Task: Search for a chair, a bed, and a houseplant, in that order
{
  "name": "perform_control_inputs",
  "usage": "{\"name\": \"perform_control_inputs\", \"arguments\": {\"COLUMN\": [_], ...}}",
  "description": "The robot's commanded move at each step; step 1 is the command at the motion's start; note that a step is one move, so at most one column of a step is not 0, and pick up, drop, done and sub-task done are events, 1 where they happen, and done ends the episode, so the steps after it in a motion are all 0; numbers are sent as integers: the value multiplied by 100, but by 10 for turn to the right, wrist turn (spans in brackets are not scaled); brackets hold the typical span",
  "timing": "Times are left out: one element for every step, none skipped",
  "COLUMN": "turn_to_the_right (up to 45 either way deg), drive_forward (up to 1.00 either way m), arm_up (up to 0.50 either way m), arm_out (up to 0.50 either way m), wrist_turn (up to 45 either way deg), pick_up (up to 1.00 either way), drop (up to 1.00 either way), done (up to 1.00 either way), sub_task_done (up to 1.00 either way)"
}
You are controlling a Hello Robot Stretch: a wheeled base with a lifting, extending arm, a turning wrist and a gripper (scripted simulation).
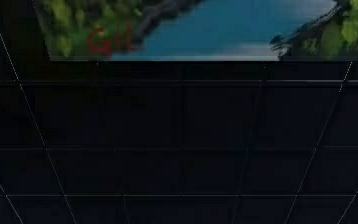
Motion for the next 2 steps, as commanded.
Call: {"name": "perform_control_inputs", "arguments": {"turn_to_the_right": [450,420], "drive_forward": [0,0], "arm_up": [0,0], "arm_out": [0,0], "wrist_turn": [0,0], "pick_up": [0,0], "drop": [0,0], "done": [0,0], "sub_task_done": [0,0]}}
